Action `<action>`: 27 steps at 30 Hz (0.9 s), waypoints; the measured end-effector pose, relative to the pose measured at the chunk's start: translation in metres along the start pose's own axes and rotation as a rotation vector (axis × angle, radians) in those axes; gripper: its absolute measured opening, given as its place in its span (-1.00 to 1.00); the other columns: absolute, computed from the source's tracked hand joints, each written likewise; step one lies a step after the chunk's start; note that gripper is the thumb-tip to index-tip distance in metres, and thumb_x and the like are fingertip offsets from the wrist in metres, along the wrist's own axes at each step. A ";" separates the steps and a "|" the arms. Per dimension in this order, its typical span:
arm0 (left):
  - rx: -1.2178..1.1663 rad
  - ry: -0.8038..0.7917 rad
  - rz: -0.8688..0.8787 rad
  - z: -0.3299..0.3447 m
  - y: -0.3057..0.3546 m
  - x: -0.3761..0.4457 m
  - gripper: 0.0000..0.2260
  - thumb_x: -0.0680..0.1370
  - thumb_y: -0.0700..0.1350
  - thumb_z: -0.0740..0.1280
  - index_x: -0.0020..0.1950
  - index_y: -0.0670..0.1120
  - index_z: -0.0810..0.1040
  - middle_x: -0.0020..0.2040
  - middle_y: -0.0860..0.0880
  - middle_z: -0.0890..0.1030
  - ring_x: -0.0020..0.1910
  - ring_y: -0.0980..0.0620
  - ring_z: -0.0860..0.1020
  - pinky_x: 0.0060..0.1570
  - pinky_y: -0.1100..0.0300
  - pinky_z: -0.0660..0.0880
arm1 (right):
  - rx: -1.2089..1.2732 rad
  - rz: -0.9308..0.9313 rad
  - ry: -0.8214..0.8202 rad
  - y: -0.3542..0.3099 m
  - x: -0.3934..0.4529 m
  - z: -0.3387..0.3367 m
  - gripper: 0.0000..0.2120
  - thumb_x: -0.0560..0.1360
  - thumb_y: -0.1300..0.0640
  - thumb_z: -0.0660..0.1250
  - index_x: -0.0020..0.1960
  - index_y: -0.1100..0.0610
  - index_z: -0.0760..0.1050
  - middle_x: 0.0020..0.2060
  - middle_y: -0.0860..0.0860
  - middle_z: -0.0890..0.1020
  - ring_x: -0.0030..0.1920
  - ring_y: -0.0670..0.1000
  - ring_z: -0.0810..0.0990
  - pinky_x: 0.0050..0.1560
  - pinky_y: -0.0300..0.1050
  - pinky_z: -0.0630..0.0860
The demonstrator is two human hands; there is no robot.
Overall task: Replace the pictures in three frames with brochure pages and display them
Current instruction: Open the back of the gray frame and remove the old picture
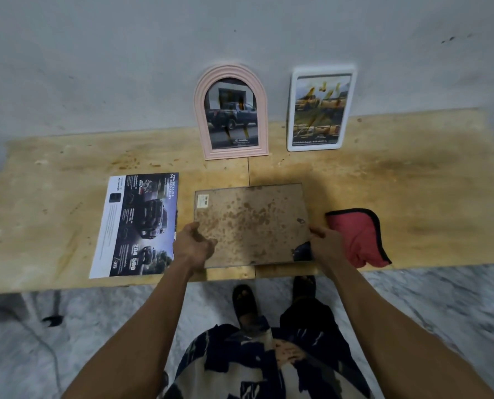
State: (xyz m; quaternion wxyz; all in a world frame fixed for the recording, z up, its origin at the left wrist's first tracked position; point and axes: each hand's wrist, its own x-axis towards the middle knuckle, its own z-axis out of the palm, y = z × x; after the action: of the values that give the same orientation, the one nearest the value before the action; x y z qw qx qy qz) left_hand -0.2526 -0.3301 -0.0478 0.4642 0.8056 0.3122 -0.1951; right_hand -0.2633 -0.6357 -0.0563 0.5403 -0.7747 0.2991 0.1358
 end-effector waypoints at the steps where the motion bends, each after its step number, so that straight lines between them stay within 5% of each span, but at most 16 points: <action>1: 0.031 0.012 0.028 0.003 0.001 -0.001 -0.39 0.44 -0.14 0.55 0.45 -0.08 0.40 0.20 -0.07 0.58 0.21 -0.08 0.55 0.34 -0.02 0.46 | -0.003 -0.001 -0.003 0.004 0.002 0.002 -0.70 0.51 0.21 0.25 0.20 0.18 0.60 -0.12 0.15 0.70 -0.08 0.18 0.68 0.08 0.16 0.60; 6: 0.261 -0.016 0.102 0.011 0.007 0.002 -0.32 0.41 -0.07 0.59 0.44 -0.18 0.39 0.26 -0.16 0.54 0.15 -0.10 0.53 0.17 0.10 0.47 | -0.011 -0.008 0.011 0.002 -0.001 0.004 -0.77 0.50 0.22 0.25 0.10 0.17 0.60 -0.13 0.16 0.68 -0.09 0.18 0.65 0.05 0.21 0.59; 8: 0.397 0.007 0.180 0.015 0.008 0.003 -0.28 0.38 -0.02 0.60 0.43 -0.17 0.36 0.46 -0.19 0.32 0.35 -0.20 0.40 0.29 -0.03 0.43 | -0.057 -0.048 0.070 -0.006 -0.008 0.006 -0.85 0.52 0.31 0.24 -0.07 0.33 0.58 -0.22 0.17 0.59 -0.19 0.10 0.56 -0.13 0.06 0.56; 11: 0.580 0.021 0.336 0.022 0.008 0.006 -0.16 0.39 0.05 0.58 0.53 -0.10 0.21 0.59 -0.15 0.06 0.53 -0.22 0.09 0.45 -0.12 0.26 | -0.135 -0.077 0.222 -0.006 -0.010 0.021 -0.80 0.54 0.18 0.22 -0.25 0.20 0.42 -0.29 0.10 0.50 -0.24 0.08 0.50 -0.23 -0.08 0.39; 16: 0.731 -0.075 0.325 0.028 0.011 0.011 -0.03 0.39 0.14 0.55 0.62 -0.01 0.05 0.63 -0.14 -0.07 0.59 -0.21 -0.09 0.51 -0.13 0.16 | -0.240 0.046 0.242 -0.006 -0.014 0.037 -0.71 0.60 0.06 0.16 0.20 0.19 0.49 0.20 0.13 0.54 0.17 0.17 0.53 0.22 0.10 0.48; 27: 0.798 -0.069 0.350 0.033 0.006 0.016 -0.01 0.39 0.17 0.54 0.62 -0.07 0.03 0.63 -0.22 -0.08 0.60 -0.25 -0.13 0.53 -0.13 0.11 | 0.276 0.306 0.538 -0.022 -0.011 0.045 -0.52 0.41 0.02 0.50 0.27 0.14 0.51 0.07 0.04 0.60 0.07 0.10 0.59 0.01 -0.11 0.56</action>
State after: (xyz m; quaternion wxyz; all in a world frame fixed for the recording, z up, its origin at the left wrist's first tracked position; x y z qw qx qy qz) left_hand -0.2379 -0.3561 -0.0697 0.1526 0.9557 0.0553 -0.2455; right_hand -0.2532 -0.5854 -0.0511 0.5153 -0.6484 0.5592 -0.0357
